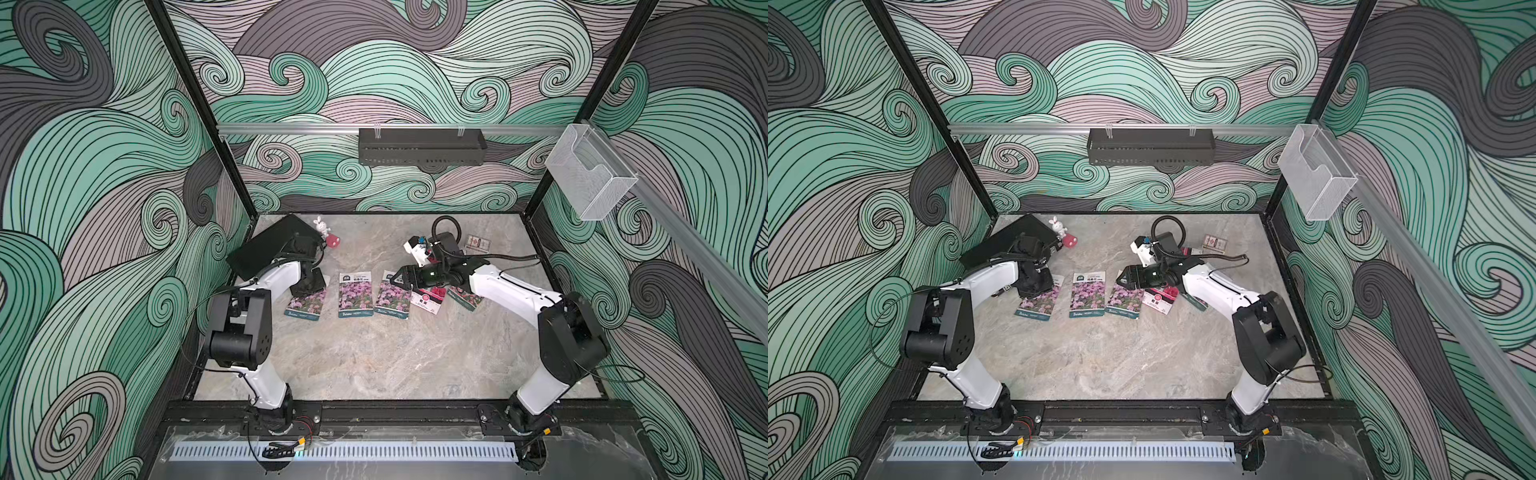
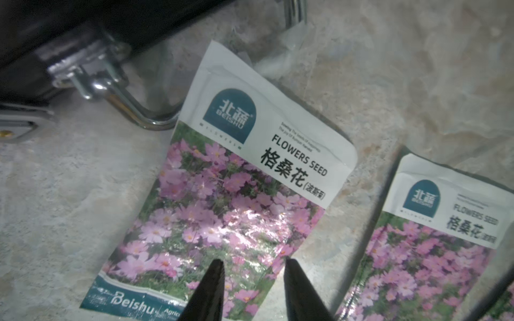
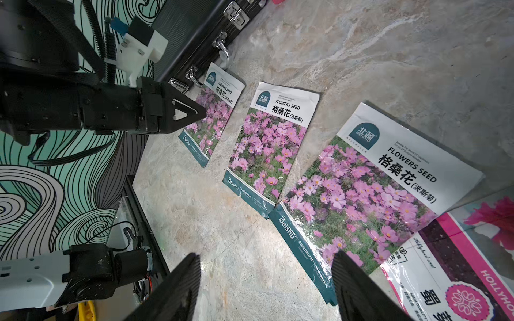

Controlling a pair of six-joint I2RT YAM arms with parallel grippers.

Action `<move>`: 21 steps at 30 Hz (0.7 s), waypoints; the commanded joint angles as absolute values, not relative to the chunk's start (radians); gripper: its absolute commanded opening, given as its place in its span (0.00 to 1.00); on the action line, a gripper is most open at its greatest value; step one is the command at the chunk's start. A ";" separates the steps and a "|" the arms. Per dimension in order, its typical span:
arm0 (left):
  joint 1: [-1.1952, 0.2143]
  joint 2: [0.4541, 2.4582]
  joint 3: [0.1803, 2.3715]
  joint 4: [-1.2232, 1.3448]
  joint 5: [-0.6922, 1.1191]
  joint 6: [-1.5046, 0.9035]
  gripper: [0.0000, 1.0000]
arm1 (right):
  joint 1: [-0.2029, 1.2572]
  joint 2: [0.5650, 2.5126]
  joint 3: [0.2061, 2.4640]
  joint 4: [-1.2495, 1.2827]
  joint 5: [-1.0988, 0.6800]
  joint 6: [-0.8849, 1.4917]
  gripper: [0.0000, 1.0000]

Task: Arrange the seed packets in a row
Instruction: Move the seed packet to the center of the board.

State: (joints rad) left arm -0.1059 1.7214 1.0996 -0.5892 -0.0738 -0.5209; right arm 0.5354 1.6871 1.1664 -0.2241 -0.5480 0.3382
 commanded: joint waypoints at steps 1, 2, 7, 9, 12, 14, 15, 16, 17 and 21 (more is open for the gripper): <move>-0.101 1.745 1.085 -0.553 -0.063 -0.552 0.38 | 0.533 1.692 1.150 -0.201 -0.564 0.345 0.76; -0.102 1.751 1.080 -0.546 -0.060 -0.557 0.37 | 0.533 1.692 1.148 -0.199 -0.564 0.345 0.76; -0.102 1.784 1.058 -0.494 -0.023 -0.588 0.37 | 0.534 1.693 1.131 -0.195 -0.571 0.346 0.76; -0.103 1.793 1.043 -0.468 -0.012 -0.598 0.37 | 0.534 1.690 1.124 -0.194 -0.574 0.345 0.76; -0.111 1.806 1.028 -0.441 0.003 -0.614 0.37 | 0.534 1.683 1.112 -0.196 -0.574 0.341 0.76; -0.123 1.804 1.010 -0.410 0.010 -0.629 0.37 | 0.534 1.681 1.105 -0.195 -0.572 0.340 0.76; -0.131 1.805 1.009 -0.401 0.011 -0.637 0.37 | 0.534 1.680 1.102 -0.195 -0.572 0.339 0.76; -0.142 1.808 1.010 -0.395 0.010 -0.642 0.37 | 0.533 1.683 1.099 -0.196 -0.572 0.340 0.76; -0.150 1.810 1.011 -0.394 0.007 -0.646 0.37 | 0.534 1.683 1.097 -0.195 -0.573 0.340 0.76; -0.181 1.806 1.015 -0.384 -0.003 -0.666 0.37 | 0.534 1.679 1.093 -0.199 -0.571 0.337 0.76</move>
